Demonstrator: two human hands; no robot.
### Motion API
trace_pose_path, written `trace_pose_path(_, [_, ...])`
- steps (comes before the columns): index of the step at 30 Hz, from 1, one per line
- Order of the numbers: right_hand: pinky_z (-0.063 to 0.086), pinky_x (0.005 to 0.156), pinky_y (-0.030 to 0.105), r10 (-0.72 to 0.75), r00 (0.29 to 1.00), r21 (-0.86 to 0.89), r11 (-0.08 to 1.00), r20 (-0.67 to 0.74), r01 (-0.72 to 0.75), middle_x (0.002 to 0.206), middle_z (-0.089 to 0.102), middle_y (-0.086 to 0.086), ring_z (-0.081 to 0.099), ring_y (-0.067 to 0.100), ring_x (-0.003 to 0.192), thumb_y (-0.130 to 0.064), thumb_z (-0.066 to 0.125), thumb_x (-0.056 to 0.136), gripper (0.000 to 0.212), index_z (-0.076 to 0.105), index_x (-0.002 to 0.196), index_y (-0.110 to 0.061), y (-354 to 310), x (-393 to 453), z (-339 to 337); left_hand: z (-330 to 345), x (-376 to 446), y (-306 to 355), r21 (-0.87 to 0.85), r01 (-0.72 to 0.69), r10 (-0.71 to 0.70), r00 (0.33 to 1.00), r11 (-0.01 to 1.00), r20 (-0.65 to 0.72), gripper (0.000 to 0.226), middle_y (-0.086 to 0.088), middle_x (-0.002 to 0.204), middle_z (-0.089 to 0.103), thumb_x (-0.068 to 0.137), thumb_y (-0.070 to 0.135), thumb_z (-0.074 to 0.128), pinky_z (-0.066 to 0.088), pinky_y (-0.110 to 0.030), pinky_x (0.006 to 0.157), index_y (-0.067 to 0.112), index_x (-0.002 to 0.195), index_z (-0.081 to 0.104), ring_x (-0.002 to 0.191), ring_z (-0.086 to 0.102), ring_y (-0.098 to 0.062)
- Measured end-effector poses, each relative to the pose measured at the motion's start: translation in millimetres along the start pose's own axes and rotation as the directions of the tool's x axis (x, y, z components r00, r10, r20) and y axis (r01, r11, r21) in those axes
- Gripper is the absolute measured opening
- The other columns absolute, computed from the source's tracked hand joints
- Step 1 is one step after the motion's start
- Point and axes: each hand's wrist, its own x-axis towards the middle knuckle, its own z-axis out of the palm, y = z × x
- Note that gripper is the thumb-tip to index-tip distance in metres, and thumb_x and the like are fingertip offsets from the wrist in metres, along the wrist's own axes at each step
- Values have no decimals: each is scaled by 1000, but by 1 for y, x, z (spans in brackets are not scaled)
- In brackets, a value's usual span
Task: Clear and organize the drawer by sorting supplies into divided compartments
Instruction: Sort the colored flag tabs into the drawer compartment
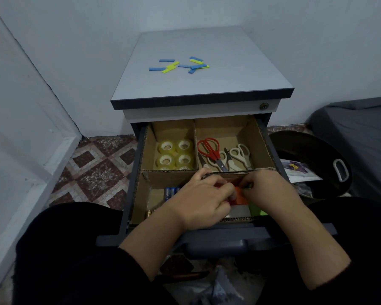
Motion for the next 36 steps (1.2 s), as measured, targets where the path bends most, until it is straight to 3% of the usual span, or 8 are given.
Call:
trace_pose_path(6, [53, 75, 30, -51, 997, 68, 996, -58, 55, 96, 68, -5, 61, 13, 89, -32, 56, 91, 18, 70, 102, -35, -9, -6, -5, -4, -4, -5, -211, 50, -95, 974, 976, -206, 28, 10, 106, 60, 96, 32, 34, 18, -24, 107, 25, 105, 59, 106, 40, -1])
trace_pose_path(13, [51, 69, 29, -155, 951, 166, 965, -269, 205, 94, 68, -7, 60, 11, 83, -38, 56, 91, 18, 70, 101, -35, -38, -1, -35, -41, 2, -17, -295, 147, -254, 895, 944, -366, 28, 13, 104, 59, 99, 39, 35, 37, -30, 92, 34, 108, 61, 104, 47, -4])
trace_pose_path(19, [49, 75, 29, -237, 875, 175, 926, -422, 334, 98, 68, -10, 59, 9, 90, -32, 56, 91, 19, 72, 102, -29, -68, 35, -84, -103, 31, -52, -340, 186, -353, 767, 922, -536, 23, 6, 103, 63, 97, 32, 46, 45, -31, 87, 28, 109, 65, 100, 53, -8])
trace_pose_path(23, [51, 81, 33, -235, 861, 212, 909, -450, 359, 100, 68, -5, 58, 12, 93, -25, 56, 92, 19, 73, 101, -23, -81, 84, -110, -139, 58, -90, -482, 258, -515, 667, 837, -538, 18, 4, 103, 67, 95, 19, 52, 47, -27, 86, 23, 105, 67, 96, 59, -13])
trace_pose_path(26, [52, 83, 35, -208, 886, 259, 906, -414, 334, 102, 69, -3, 60, 16, 97, -21, 56, 89, 18, 73, 96, -22, -84, 120, -120, -146, 73, -119, -580, 294, -607, 640, 760, -471, 20, 2, 109, 66, 93, 17, 54, 46, -23, 85, 21, 108, 67, 97, 60, -14])
trace_pose_path(30, [48, 79, 28, -169, 899, 284, 911, -404, 299, 98, 68, -6, 60, 15, 97, -25, 59, 87, 15, 72, 93, -26, -89, 160, -130, -152, 94, -146, -648, 268, -651, 597, 713, -469, 31, -3, 107, 66, 91, 14, 54, 44, -18, 70, 21, 120, 64, 84, 58, -12])
trace_pose_path(33, [42, 72, 25, -118, 876, 251, 933, -467, 259, 97, 63, -6, 59, 17, 93, -31, 60, 87, 21, 69, 105, -30, -91, 184, -134, -159, 109, -160, -646, 289, -674, 553, 706, -490, 36, -1, 108, 63, 93, 10, 53, 41, -18, 73, 17, 128, 59, 92, 58, -16])
trace_pose_path(36, [36, 68, 26, -194, 844, 180, 930, -499, 320, 93, 53, -6, 53, 16, 84, -30, 57, 90, 27, 66, 115, -32, -94, 203, -133, -163, 121, -169, -581, 353, -675, 482, 733, -558, 32, -8, 116, 62, 95, 10, 51, 41, -22, 82, 11, 124, 62, 103, 58, -21])
